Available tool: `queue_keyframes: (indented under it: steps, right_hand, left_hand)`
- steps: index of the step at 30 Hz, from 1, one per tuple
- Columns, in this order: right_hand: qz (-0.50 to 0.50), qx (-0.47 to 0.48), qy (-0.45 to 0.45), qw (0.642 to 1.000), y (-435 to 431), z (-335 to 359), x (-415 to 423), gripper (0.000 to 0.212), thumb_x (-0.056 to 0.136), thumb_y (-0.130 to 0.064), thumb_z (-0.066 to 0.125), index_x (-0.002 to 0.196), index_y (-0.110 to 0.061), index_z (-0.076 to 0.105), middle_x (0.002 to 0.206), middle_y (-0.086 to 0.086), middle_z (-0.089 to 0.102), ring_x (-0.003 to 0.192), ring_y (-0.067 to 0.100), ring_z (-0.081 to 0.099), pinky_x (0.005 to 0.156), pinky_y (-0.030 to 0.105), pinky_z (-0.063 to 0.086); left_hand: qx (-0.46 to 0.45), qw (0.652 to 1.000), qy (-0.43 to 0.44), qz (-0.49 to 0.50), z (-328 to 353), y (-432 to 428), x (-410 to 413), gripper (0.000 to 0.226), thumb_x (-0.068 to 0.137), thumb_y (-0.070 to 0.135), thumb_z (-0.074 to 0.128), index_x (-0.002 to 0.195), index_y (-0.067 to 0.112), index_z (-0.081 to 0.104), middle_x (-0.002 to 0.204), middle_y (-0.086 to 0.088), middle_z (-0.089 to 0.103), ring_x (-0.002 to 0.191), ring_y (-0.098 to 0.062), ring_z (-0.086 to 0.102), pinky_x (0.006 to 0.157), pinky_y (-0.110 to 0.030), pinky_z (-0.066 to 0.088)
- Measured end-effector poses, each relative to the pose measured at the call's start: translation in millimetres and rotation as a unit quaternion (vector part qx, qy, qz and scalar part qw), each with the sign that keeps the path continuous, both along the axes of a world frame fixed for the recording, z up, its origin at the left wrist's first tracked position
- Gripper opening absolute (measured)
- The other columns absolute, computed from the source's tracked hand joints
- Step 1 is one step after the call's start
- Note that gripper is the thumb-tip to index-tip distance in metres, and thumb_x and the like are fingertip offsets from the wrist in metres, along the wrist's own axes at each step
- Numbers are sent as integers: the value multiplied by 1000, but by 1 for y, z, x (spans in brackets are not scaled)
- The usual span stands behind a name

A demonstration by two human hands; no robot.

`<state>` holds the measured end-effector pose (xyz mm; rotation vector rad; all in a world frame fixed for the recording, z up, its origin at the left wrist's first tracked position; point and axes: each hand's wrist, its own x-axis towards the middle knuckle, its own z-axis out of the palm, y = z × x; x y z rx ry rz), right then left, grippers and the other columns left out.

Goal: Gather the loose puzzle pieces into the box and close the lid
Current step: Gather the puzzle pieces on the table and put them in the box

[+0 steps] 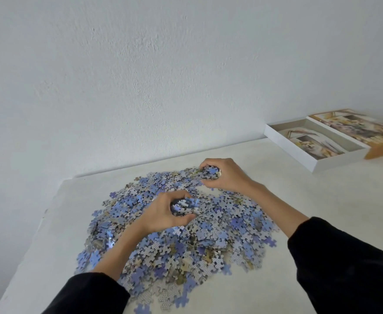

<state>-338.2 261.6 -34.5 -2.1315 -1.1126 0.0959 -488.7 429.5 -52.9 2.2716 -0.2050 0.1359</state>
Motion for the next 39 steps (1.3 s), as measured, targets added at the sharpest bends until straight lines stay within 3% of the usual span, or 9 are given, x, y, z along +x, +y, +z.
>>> queue_keyframes:
  steps: [5, 11, 14, 16, 23, 31, 34, 36, 39]
  right_hand:
    - [26, 19, -19, 999, -8, 10, 3, 30, 77, -27, 71, 105, -23, 62, 98, 5, 69, 42, 15, 35, 56, 25, 38]
    - [54, 28, -20, 998, -31, 17, 20, 31, 76, -28, 71, 105, -24, 61, 106, 1, 67, 47, 23, 49, 61, 31, 46]
    - [60, 22, -23, 998, -50, 25, 40, 31, 75, -31, 71, 104, -27, 61, 101, 4, 68, 84, 42, 62, 80, 50, 50]
    - [57, 25, -28, 998, -67, 30, 59, 29, 75, -30, 71, 102, -27, 61, 97, 6, 68, 84, 43, 61, 78, 48, 51]
    - [11, 33, -28, 999, -141, 38, 132, 26, 75, -26, 73, 98, -25, 62, 70, -10, 63, 45, 15, 54, 50, 30, 45]
    - [-34, 18, -45, 998, -218, 38, 227, 31, 74, -27, 74, 103, -24, 63, 109, -3, 67, 87, 21, 66, 82, 40, 52]
    - [-43, 0, -63, 997, -240, 36, 265, 29, 74, -30, 74, 101, -31, 61, 105, 0, 68, 63, 24, 62, 69, 37, 51]
    - [-50, -13, -68, 996, -252, 34, 291, 29, 74, -33, 74, 100, -31, 61, 100, -2, 69, 71, 22, 66, 69, 38, 53]
    - [-60, -13, -54, 997, -266, 27, 326, 30, 72, -33, 76, 98, -28, 63, 98, -1, 69, 62, -4, 60, 60, 22, 49]
  left_hand:
    - [5, 1000, -16, 15, 3, -13, -1, 29, 75, 45, 67, 87, 19, 60, 69, -17, 54, 56, -33, 47, 57, -43, 41]
    - [-2, 999, -12, 34, 10, -35, 14, 30, 74, 46, 68, 90, 21, 62, 77, -9, 62, 67, -37, 56, 69, -49, 48]
    - [-14, 999, -21, 37, 13, -57, 31, 25, 75, 47, 68, 85, 25, 61, 73, -9, 60, 63, -37, 54, 64, -49, 46]
    - [-11, 999, -30, 32, 16, -76, 49, 23, 75, 47, 68, 83, 27, 60, 73, -8, 60, 64, -36, 55, 63, -49, 46]
    - [9, 999, -50, -13, 28, -150, 139, 21, 75, 41, 69, 82, 24, 58, 68, -17, 58, 55, -29, 51, 55, -38, 41]
    - [-3, 998, -41, -46, 33, -223, 239, 16, 73, 18, 75, 77, 23, 60, 65, 11, 62, 56, -8, 57, 58, -21, 46]
    - [5, 998, -38, -54, 35, -248, 278, 17, 72, 20, 75, 81, 18, 61, 75, 0, 65, 66, -17, 61, 65, -33, 49]
    - [11, 998, -38, -58, 37, -262, 305, 19, 73, 20, 76, 82, 24, 59, 79, -1, 66, 71, -18, 62, 68, -33, 50]
    - [30, 997, -47, -55, 37, -280, 344, 22, 73, 18, 77, 83, 26, 59, 79, 2, 65, 71, -14, 61, 65, -22, 48]
